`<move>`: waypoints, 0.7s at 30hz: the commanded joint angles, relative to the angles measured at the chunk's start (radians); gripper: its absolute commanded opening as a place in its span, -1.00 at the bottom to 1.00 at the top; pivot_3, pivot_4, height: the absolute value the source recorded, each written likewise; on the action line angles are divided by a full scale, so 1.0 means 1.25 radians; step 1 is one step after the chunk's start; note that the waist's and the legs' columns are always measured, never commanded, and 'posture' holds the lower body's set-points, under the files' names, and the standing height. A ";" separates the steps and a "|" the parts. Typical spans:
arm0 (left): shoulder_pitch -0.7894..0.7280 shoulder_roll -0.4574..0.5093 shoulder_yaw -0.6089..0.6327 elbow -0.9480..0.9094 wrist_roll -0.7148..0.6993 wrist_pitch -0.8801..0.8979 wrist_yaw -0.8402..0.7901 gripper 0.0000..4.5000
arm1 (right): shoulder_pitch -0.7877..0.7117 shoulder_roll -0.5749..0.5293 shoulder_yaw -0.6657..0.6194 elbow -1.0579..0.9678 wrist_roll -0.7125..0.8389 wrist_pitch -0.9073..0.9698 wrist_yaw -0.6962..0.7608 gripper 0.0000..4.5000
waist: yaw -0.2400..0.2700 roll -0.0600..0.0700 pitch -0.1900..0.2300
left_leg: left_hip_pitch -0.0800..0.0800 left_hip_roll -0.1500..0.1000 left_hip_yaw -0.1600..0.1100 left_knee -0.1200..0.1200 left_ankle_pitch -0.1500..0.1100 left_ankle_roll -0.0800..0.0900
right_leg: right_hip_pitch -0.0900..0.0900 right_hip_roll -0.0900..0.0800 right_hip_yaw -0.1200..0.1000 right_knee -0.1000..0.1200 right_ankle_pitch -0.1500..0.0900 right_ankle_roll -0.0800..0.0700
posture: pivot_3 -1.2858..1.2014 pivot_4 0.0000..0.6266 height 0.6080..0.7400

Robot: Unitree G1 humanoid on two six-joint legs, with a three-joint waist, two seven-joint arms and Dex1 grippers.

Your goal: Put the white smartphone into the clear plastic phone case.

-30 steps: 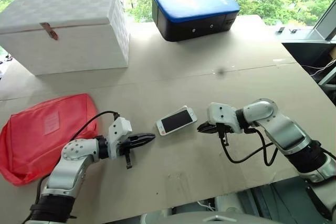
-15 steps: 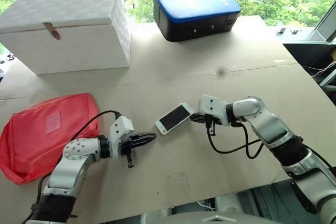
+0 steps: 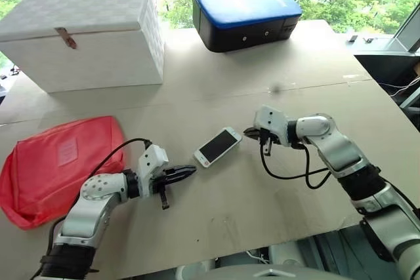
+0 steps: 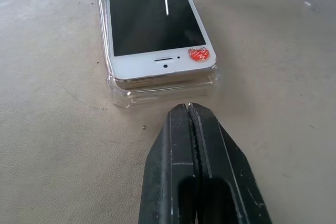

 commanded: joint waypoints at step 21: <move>0.023 0.011 0.012 -0.071 0.000 0.076 0.045 -0.99 | 0.088 0.077 -0.011 0.028 0.084 -0.050 0.123 -1.00 | -0.004 0.001 0.000 | 0.003 0.000 0.000 -0.001 0.000 0.000 | 0.003 0.000 0.000 0.000 0.000 0.000 | 0.03 -0.52 0.91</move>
